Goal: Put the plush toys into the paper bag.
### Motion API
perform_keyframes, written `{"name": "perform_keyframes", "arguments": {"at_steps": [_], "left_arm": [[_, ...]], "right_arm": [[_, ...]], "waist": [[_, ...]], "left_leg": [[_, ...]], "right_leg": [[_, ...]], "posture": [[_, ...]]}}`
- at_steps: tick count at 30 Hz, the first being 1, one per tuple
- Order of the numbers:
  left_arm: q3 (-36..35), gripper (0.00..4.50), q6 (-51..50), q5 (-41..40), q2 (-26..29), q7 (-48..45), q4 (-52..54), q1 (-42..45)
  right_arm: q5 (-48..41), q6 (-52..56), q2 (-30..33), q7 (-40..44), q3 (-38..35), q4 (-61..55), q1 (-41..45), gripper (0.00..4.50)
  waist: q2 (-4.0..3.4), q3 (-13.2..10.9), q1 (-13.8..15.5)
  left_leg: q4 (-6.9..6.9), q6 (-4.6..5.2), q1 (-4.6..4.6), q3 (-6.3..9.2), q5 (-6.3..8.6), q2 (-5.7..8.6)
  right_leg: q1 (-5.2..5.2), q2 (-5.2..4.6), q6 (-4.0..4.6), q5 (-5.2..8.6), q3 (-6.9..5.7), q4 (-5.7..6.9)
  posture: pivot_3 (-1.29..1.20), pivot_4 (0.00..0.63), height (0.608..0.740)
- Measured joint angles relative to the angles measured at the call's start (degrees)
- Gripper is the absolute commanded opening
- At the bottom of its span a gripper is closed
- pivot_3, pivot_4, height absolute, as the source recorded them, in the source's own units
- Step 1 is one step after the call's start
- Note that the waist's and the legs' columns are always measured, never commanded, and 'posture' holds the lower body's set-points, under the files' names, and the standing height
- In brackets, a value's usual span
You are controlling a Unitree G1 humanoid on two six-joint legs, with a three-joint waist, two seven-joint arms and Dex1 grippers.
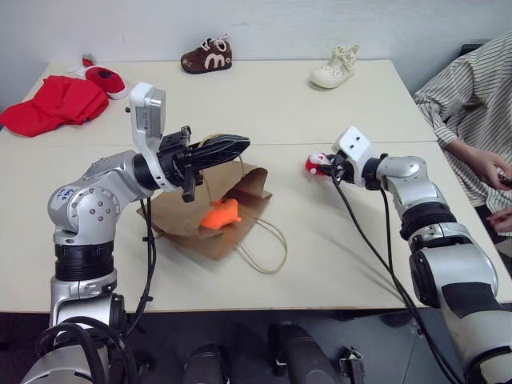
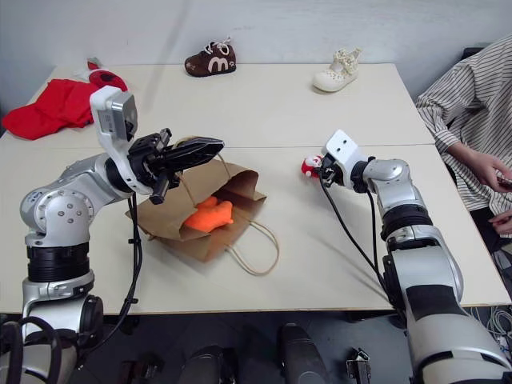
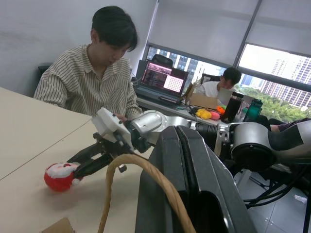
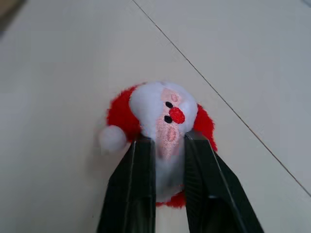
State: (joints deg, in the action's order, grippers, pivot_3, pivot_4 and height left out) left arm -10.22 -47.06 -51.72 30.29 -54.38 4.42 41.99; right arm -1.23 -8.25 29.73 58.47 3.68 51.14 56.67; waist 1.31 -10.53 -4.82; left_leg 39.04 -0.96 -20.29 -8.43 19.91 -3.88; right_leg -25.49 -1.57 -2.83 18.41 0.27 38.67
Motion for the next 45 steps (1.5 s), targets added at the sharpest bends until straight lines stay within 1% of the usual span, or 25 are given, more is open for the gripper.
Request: {"name": "perform_keyframes", "arguments": {"at_steps": [1, 3, 5, 7, 8, 9, 11, 14, 15, 16, 20, 22, 24, 26, 29, 31, 34, 35, 38, 40, 42, 45], "left_arm": [[-0.1, 0.0, 0.0, 0.0, 0.0, 0.0, -0.1, 0.0], [0.0, 0.0, -0.1, -0.1, 0.1, -0.1, -0.1, 0.1], [-0.3, 0.0, -0.6, -0.4, 0.2, -0.1, -0.3, 0.2], [-0.8, 0.0, -1.6, -1.3, 0.0, 0.4, -0.6, 0.3], [-1.0, 0.0, -2.3, -2.0, -0.3, 0.7, -0.7, 0.4], [-0.9, 0.0, -3.0, -2.6, -0.7, 0.9, -0.7, 0.5], [-0.7, 0.0, -3.7, -3.2, -1.1, 1.0, -0.7, 0.6], [-0.3, 0.0, -4.4, -3.8, -1.3, 1.0, -0.6, 1.0], [-0.2, 0.0, -4.5, -3.9, -1.2, 0.9, -0.6, 1.3], [-0.1, 0.0, -4.8, -4.1, -1.3, 0.9, -0.6, 1.7], [0.2, 0.0, -5.3, -4.5, -1.5, 0.5, -0.4, 2.1], [0.3, 0.0, -5.4, -4.5, -1.7, 0.5, -0.3, 2.0], [0.3, 0.0, -5.4, -4.5, -1.9, 0.5, -0.3, 2.0], [0.3, 0.0, -5.4, -4.5, -2.1, 0.5, -0.3, 1.9], [0.3, 0.0, -5.4, -4.5, -2.1, 0.7, -0.2, 1.6], [0.1, 0.0, -5.4, -4.5, -2.1, 0.7, -0.2, 1.6], [-0.1, 0.0, -5.3, -4.5, -1.8, 0.8, -0.2, 1.4], [-0.4, 0.0, -5.2, -4.5, -1.7, 1.1, 0.0, 1.1], [-1.4, 0.0, -5.0, -4.7, -1.8, 2.3, 0.2, 0.1], [-2.0, 0.0, -5.0, -5.1, -2.2, 2.9, 0.8, -0.3], [-2.2, 0.0, -5.0, -5.5, -2.3, 3.4, 2.2, -1.0], [-2.2, 0.0, -5.0, -5.6, -2.2, 3.6, 2.3, -1.9]], "right_arm": [[-1.7, 0.8, 0.2, 2.1, -0.3, -4.0, -1.6, 0.21], [-7.1, 6.4, 1.6, 6.6, -0.8, -19.0, -7.9, 0.21], [-12.6, 15.3, 4.2, 9.8, 0.0, -37.3, -16.0, 0.21], [-15.8, 22.8, 4.6, 9.2, 1.1, -49.8, -21.7, 0.21], [-16.7, 26.1, 3.3, 7.9, 2.9, -55.2, -23.8, 0.21], [-16.8, 28.5, 1.3, 5.7, 4.3, -58.1, -24.8, 0.21], [-16.0, 30.1, -1.9, 2.3, 7.0, -60.0, -25.2, 0.21], [-11.5, 30.1, -8.4, -4.9, 10.0, -56.2, -22.4, 0.21], [-10.2, 30.0, -10.3, -7.2, 10.7, -54.0, -21.0, 0.21], [-7.5, 29.5, -13.0, -11.0, 11.8, -49.3, -18.0, 0.21], [-1.0, 26.2, -18.7, -20.2, 12.8, -36.3, -12.1, 0.21], [0.7, 24.7, -21.1, -23.0, 13.0, -31.3, -10.8, 0.21], [1.4, 23.0, -23.2, -24.5, 12.9, -27.9, -10.3, 0.93], [1.7, 21.7, -24.3, -24.6, 13.0, -26.7, -10.3, 1.55], [0.6, 22.4, -24.8, -21.5, 13.1, -27.1, -10.3, 2.6], [-1.2, 24.7, -23.3, -17.7, 13.0, -29.4, -10.4, 3.3], [-6.9, 31.8, -18.2, -9.2, 12.0, -36.5, -11.6, 4.31], [-9.9, 35.6, -15.4, -5.9, 11.3, -40.4, -12.9, 4.46], [-15.9, 42.3, -10.5, -1.6, 7.7, -46.5, -15.6, 4.46], [-19.1, 45.4, -8.4, -0.3, 4.8, -48.6, -16.7, 4.46], [-22.6, 49.6, -4.3, 1.0, 1.7, -50.9, -18.7, 4.46], [-24.0, 56.1, 0.4, 0.8, 0.5, -51.3, -21.2, 4.46]], "waist": [[0.0, 0.0, 0.0], [-0.01, 0.0, 0.2], [-0.01, 0.0, 0.6], [0.0, 0.0, 1.0], [0.01, 0.0, 1.0], [0.01, 0.0, 0.9], [0.01, 0.0, 0.9], [0.02, 0.0, 0.9], [0.02, 0.0, 1.0], [0.02, 0.0, 1.0], [0.02, 0.0, 1.0], [0.02, 0.0, 0.9], [0.02, 0.0, 0.7], [0.02, 0.0, 0.2], [0.02, 0.0, 0.0], [0.02, 0.0, 0.0], [0.02, 0.0, 0.2], [0.02, 0.0, 0.4], [0.03, 0.0, 0.6], [0.03, 0.0, 0.6], [0.03, 0.0, 1.0], [0.03, 0.0, 1.3]], "left_leg": [[0.02, -0.01, 0.0, 0.01, 0.01, -0.01], [0.03, -0.02, -0.02, 0.05, 0.01, -0.04], [0.04, -0.05, -0.04, 0.12, 0.03, -0.05], [0.08, -0.05, -0.04, 0.13, 0.03, -0.04], [0.14, -0.05, -0.01, 0.08, 0.03, -0.04], [0.17, -0.06, 0.03, 0.04, 0.03, 0.0], [0.18, -0.08, 0.08, 0.04, -0.01, 0.05], [0.19, -0.09, 0.08, 0.04, -0.05, 0.08], [0.18, -0.08, 0.07, 0.04, -0.05, 0.08], [0.17, -0.08, 0.05, 0.03, -0.05, 0.07], [0.1, -0.07, 0.0, 0.05, -0.05, 0.06], [0.07, -0.06, -0.03, 0.05, -0.05, 0.05], [0.06, -0.06, -0.04, 0.05, -0.05, 0.05], [0.06, -0.06, -0.03, 0.06, -0.05, 0.04], [0.06, -0.06, -0.03, 0.07, -0.05, 0.03], [0.06, -0.06, -0.03, 0.08, -0.05, 0.01], [0.05, -0.05, -0.05, 0.12, -0.04, 0.02], [0.05, -0.03, -0.07, 0.15, -0.03, 0.04], [0.07, -0.01, -0.07, 0.15, -0.02, 0.06], [0.08, -0.01, -0.07, 0.15, -0.02, 0.06], [0.07, -0.01, -0.06, 0.15, -0.02, 0.06], [0.07, -0.01, -0.04, 0.11, -0.02, 0.06]], "right_leg": [[0.0, 0.0, 0.0, 0.0, -0.01, 0.03], [0.0, 0.0, 0.0, 0.0, -0.05, 0.04], [0.01, 0.0, 0.0, 0.0, -0.09, 0.02], [0.01, -0.02, 0.0, 0.0, -0.08, -0.07], [0.01, -0.03, 0.0, 0.0, -0.05, -0.08], [0.02, -0.04, 0.01, -0.01, -0.02, -0.01], [0.02, -0.06, 0.02, -0.01, 0.0, 0.1], [0.01, -0.04, 0.05, -0.02, 0.01, 0.11], [0.0, -0.05, 0.05, -0.02, 0.02, 0.1], [-0.01, -0.05, 0.05, -0.02, 0.01, 0.06], [-0.04, -0.06, 0.08, -0.01, -0.04, -0.03], [-0.05, -0.07, 0.08, -0.01, -0.06, -0.03], [-0.05, -0.08, 0.08, -0.01, -0.07, -0.02], [-0.05, -0.07, 0.08, -0.01, -0.07, 0.0], [-0.05, -0.06, 0.08, -0.01, -0.07, 0.01], [-0.05, -0.05, 0.08, -0.01, -0.08, 0.03], [-0.03, -0.07, 0.08, -0.01, -0.11, 0.02], [-0.03, -0.12, 0.07, -0.01, -0.15, 0.02], [-0.02, -0.15, 0.06, -0.01, -0.16, -0.09], [-0.02, -0.14, 0.07, -0.01, -0.16, -0.11], [-0.01, -0.13, 0.07, -0.01, -0.15, -0.13], [-0.01, -0.11, 0.07, -0.01, -0.11, -0.13]], "posture": [[0.0, 0.15, 0.74], [0.0, 0.15, 0.74], [0.0, 0.15, 0.74], [0.0, 0.15, 0.74], [0.0, 0.15, 0.74], [0.0, 0.15, 0.74], [0.0, 0.15, 0.74], [0.0, 0.15, 0.74], [0.0, 0.15, 0.74], [0.0, 0.15, 0.74], [0.0, 0.15, 0.74], [0.0, 0.15, 0.74], [0.0, 0.15, 0.74], [0.0, 0.15, 0.74], [0.0, 0.15, 0.74], [0.0, 0.15, 0.74], [0.0, 0.15, 0.74], [0.0, 0.15, 0.74], [0.0, 0.15, 0.74], [0.0, 0.15, 0.74], [0.0, 0.15, 0.74], [0.0, 0.15, 0.74]]}}
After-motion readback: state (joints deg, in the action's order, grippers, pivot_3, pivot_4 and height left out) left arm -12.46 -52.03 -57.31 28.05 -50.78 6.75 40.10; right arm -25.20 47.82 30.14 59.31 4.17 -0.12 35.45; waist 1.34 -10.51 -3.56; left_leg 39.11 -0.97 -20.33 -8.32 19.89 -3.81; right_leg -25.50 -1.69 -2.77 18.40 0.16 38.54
